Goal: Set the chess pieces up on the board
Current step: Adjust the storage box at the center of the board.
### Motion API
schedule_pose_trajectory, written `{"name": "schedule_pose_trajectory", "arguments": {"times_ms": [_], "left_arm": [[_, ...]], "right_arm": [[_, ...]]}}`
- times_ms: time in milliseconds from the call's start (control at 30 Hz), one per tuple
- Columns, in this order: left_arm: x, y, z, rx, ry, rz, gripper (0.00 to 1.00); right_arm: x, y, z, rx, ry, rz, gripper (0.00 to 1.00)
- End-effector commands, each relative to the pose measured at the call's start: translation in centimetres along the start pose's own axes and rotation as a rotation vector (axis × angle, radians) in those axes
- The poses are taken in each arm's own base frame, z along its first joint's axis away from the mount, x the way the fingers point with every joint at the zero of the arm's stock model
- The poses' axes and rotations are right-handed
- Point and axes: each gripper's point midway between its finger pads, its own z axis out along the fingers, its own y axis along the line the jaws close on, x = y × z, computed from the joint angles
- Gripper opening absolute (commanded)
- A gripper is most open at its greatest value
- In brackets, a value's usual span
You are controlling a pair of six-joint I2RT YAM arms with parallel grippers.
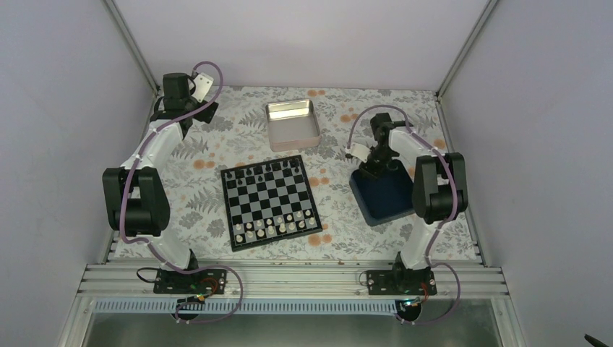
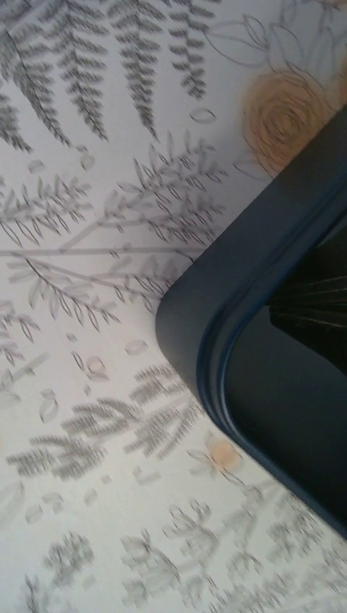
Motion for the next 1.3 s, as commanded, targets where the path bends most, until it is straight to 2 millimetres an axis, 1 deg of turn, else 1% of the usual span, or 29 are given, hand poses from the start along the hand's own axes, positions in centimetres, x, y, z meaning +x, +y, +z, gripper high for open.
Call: {"name": "schedule_pose_trajectory", "arguments": {"times_ms": [0, 133, 267, 400, 467, 600, 700, 867, 967, 1033, 1067, 1133, 1267], "left_arm": [[-0.3, 0.8, -0.2, -0.025, -0.002, -0.002, 1.0], [-0.1, 1.1, -0.4, -0.037, 0.014, 0.016, 1.0], [-0.2, 1.5, -0.4, -0.048, 0.027, 0.032, 1.0], [-0.6, 1.7, -0.2, -0.049, 0.031, 0.032, 1.0], [-0.9, 1.9, -0.1, -0.047, 0.032, 0.031, 1.0], [-1.0, 1.9, -0.1, -0.047, 0.037, 0.028, 1.0], [-0.9, 2.2, -0.2, -0.061, 0.048, 0.03, 1.0], [-0.6, 2.0, 0.3, -0.055, 0.061, 0.031, 1.0], [-0.7, 2.1, 0.5, -0.055, 0.062, 0.027, 1.0], [-0.7, 2.0, 0.7, -0.052, 0.063, 0.028, 1.0], [-0.8, 2.0, 0.7, -0.051, 0.064, 0.028, 1.0], [-0.8, 2.0, 0.8, -0.052, 0.064, 0.029, 1.0], [-1.0, 1.9, 1.0, -0.049, 0.063, 0.028, 1.0]], "right_arm": [[-2.6, -3.1, 0.3, 0.091, -0.084, 0.014, 0.04], [-3.5, -5.3, 0.3, 0.136, -0.114, 0.043, 0.04], [-4.1, -7.9, -0.5, 0.193, -0.154, 0.088, 0.04], [-4.1, -9.8, -1.0, 0.235, -0.175, 0.124, 0.04], [-3.7, -10.4, -0.8, 0.241, -0.172, 0.137, 0.04], [-2.7, -10.7, -0.6, 0.25, -0.164, 0.152, 0.04], [-1.4, -11.1, -0.9, 0.269, -0.155, 0.179, 0.04], [1.7, -12.5, -2.2, 0.325, -0.143, 0.256, 0.04], [3.6, -12.8, -2.7, 0.339, -0.128, 0.296, 0.04], [4.9, -12.7, -3.1, 0.344, -0.114, 0.318, 0.04], [5.6, -12.7, -3.6, 0.351, -0.113, 0.327, 0.04], [6.7, -12.1, -4.1, 0.349, -0.1, 0.339, 0.04], [9.0, -10.3, -4.2, 0.323, -0.044, 0.35, 0.04]]}}
